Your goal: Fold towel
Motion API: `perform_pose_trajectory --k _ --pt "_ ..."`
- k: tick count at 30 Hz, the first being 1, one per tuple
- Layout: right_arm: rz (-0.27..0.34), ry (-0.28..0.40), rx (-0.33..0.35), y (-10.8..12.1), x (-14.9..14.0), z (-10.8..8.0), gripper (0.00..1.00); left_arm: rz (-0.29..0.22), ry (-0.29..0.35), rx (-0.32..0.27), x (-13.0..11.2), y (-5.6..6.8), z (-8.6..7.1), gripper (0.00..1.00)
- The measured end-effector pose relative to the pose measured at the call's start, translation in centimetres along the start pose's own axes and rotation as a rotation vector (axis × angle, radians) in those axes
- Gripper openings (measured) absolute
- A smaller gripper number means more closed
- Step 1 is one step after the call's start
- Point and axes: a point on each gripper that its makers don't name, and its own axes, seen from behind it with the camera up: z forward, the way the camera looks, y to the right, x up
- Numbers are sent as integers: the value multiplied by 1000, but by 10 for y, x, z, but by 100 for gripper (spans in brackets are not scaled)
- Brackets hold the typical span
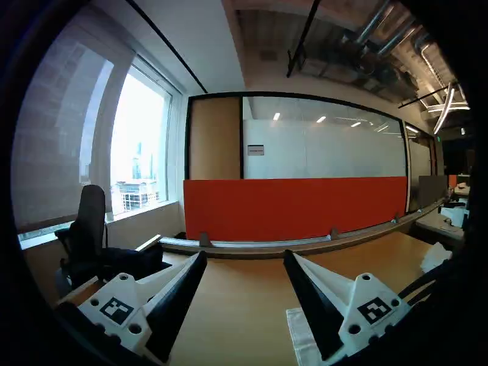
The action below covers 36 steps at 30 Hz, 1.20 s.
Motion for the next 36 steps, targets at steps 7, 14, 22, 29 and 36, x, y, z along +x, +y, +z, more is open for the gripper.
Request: perform_pose_trajectory --k 7,14,22,29,36 --pt "15 4 -4 -1 25 -2 100 9 -8 -17 21 5 0 93" --pt "-2 -14 22 -4 33 -1 100 31 -40 -64 23 16 2 93" --pt "-51 -78 148 -26 29 -3 100 76 -101 -176 17 37 1 93" --pt "-112 -150 302 -57 17 -7 100 91 -160 -285 7 57 -2 94" --pt "-150 -205 399 -76 7 -12 100 112 -206 -353 -9 69 -4 94"
